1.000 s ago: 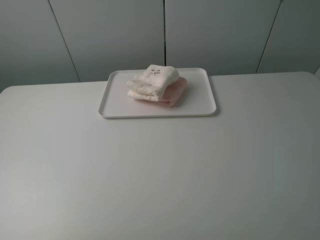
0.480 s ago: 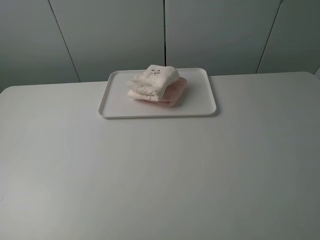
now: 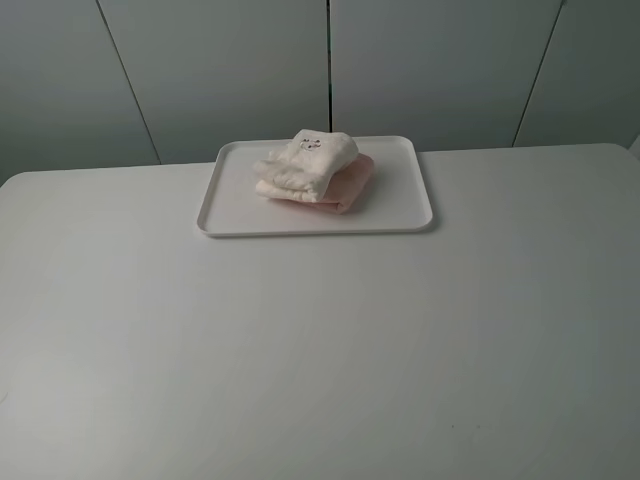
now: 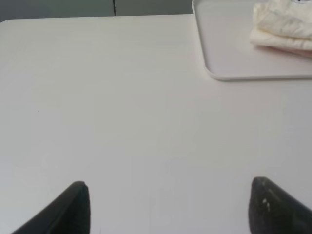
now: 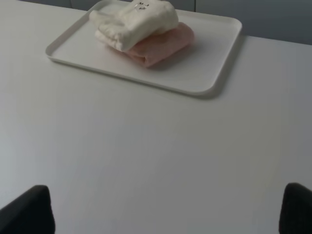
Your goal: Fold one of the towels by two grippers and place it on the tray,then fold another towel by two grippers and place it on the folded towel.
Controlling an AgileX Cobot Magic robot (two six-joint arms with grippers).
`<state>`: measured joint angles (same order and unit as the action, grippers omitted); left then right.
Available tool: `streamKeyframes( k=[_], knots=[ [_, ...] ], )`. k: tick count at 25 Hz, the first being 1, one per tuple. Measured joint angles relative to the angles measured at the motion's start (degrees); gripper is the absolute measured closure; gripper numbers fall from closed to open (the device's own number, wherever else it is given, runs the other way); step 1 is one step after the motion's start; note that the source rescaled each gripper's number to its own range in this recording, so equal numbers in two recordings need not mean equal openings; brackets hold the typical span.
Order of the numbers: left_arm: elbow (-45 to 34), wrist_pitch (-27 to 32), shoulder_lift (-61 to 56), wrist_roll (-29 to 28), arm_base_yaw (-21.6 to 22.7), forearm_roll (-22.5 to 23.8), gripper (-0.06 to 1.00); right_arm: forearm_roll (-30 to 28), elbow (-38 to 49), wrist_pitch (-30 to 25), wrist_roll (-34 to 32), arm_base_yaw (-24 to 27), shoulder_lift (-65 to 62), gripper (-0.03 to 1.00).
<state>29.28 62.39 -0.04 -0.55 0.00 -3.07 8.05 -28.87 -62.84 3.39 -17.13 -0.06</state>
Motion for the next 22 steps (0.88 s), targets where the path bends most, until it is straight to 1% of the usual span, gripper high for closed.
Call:
streamKeyframes(
  k=[5, 8, 11, 14, 16, 18, 22],
  knots=[
    [0.0, 0.0, 0.0, -0.13, 0.0, 0.0, 0.05, -0.12, 0.0, 0.0, 0.0, 0.0, 0.0, -0.03],
    [0.0, 0.0, 0.0, -0.13, 0.0, 0.0, 0.05, -1.62, 0.0, 0.0, 0.0, 1.01, 0.0, -0.03],
    [0.0, 0.0, 0.0, 0.55, 1.38, 0.17, 0.05, -2.29, 0.0, 0.0, 0.0, 6.99, 0.0, -0.03],
    [0.0, 0.0, 0.0, 0.86, 3.7, 0.29, 0.05, -2.51, 0.0, 0.0, 0.0, 17.05, 0.0, -0.03],
    [0.0, 0.0, 0.0, 0.86, 4.26, 0.39, 0.05, -2.67, 0.0, 0.0, 0.0, 20.98, 0.0, -0.03],
    [0.0, 0.0, 0.0, 0.96, 4.5, 0.39, 0.05, -2.67, 0.0, 0.0, 0.0, 22.29, 0.0, -0.03],
    [0.0, 0.0, 0.0, 0.96, 4.5, 0.39, 0.05, -2.67, 0.0, 0.0, 1.75, 21.3, 0.0, -0.03]
  ],
)
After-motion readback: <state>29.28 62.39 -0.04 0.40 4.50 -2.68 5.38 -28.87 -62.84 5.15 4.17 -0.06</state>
